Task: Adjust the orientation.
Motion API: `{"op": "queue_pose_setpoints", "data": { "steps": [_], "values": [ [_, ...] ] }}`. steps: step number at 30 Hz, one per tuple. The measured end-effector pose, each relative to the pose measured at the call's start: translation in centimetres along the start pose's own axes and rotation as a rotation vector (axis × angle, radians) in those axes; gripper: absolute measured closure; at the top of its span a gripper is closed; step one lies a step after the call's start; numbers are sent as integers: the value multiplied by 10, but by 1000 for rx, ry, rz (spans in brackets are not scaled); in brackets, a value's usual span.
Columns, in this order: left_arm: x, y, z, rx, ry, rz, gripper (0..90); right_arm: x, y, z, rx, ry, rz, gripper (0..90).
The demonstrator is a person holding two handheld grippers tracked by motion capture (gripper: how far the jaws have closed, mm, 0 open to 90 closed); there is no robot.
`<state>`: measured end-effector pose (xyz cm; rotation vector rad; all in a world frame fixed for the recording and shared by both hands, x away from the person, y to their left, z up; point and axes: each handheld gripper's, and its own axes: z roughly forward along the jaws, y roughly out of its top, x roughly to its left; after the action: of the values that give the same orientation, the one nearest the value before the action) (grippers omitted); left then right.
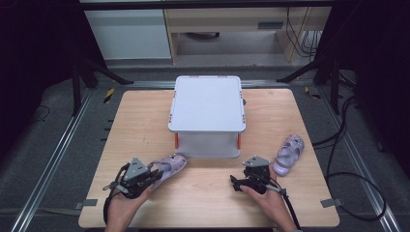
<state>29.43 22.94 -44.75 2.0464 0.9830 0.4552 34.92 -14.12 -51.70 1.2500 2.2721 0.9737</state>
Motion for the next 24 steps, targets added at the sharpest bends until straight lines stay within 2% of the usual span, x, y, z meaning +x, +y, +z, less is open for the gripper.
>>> {"op": "queue_pose_setpoints", "data": {
  "steps": [2,3,4,7,11,15,17,20,21,22,24],
  "values": [
    [-8,2,7,9,-17,15,848,0,0,0,0,0,1,66],
    [-16,3,15,13,-47,12,847,0,0,0,0,0,0,66],
    [-16,3,15,13,-47,12,847,0,0,0,0,0,0,66],
    [-28,5,24,21,-84,17,847,0,0,0,0,0,1,66],
    [-43,7,32,37,-103,36,843,0,0,0,0,0,1,66],
    [-57,2,42,72,-123,52,827,0,0,0,0,0,1,66],
    [-59,1,43,73,-123,54,821,0,0,0,0,0,1,66],
    [-60,-1,44,78,-114,59,756,0,0,0,0,0,1,66],
    [-60,-1,44,77,-110,54,623,0,0,0,0,0,1,66],
    [-59,-2,43,67,-106,37,623,0,0,0,0,0,1,66],
    [-58,-1,40,55,-113,16,563,0,0,0,0,0,0,65]
  ]
}}
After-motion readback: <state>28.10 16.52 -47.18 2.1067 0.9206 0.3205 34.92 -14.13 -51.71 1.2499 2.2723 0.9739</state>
